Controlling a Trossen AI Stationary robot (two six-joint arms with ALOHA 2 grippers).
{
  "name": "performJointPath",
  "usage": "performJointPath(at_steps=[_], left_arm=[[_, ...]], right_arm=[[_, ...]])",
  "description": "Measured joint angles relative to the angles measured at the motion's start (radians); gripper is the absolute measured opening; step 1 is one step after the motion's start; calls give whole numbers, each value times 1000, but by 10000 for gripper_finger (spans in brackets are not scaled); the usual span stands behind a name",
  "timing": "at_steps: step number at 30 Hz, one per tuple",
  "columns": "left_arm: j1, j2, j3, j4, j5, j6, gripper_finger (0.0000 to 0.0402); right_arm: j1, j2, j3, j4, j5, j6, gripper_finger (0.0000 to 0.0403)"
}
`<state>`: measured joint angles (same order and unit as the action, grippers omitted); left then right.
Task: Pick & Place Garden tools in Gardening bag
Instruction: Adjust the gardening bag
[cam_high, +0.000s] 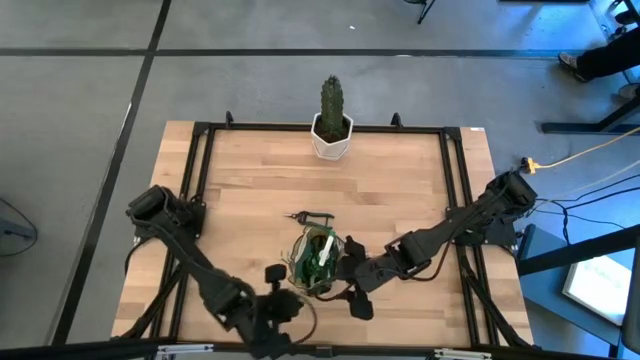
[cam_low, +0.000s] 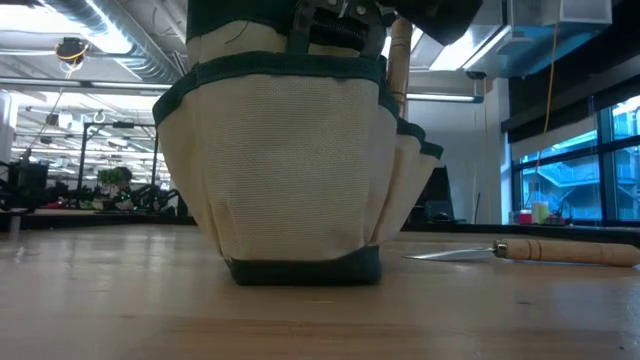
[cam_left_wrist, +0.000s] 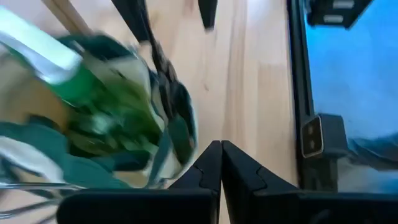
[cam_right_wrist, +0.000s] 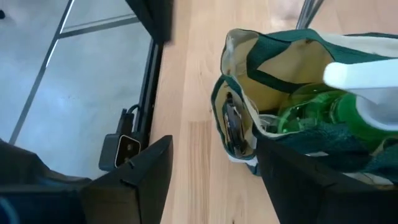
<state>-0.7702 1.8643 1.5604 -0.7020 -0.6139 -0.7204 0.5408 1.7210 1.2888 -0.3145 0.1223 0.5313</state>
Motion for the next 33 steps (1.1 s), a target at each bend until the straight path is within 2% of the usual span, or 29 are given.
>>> performJointPath(at_steps=[3, 6, 8, 16, 21, 27, 33], left_arm=[[-25, -23, 0, -7, -48, 17, 7], [-13, -36, 0, -34, 23, -12, 28], [5, -36, 0, -38, 68, -9, 49], [54, -36, 0, -43, 17, 212, 155], [97, -35, 0, -142, 47, 238, 195], [149, -35, 0, -197, 174, 169, 205], [140, -35, 0, -191, 190, 168, 180]], right_arm=[[12, 0, 0, -3, 11, 9, 234], [26, 0, 0, -4, 24, 31, 234], [38, 0, 0, -13, 33, 47, 234], [65, 0, 0, -19, 66, 81, 234], [69, 0, 0, -18, 83, 83, 234], [69, 0, 0, -19, 85, 82, 234], [62, 0, 0, -18, 88, 82, 234]])
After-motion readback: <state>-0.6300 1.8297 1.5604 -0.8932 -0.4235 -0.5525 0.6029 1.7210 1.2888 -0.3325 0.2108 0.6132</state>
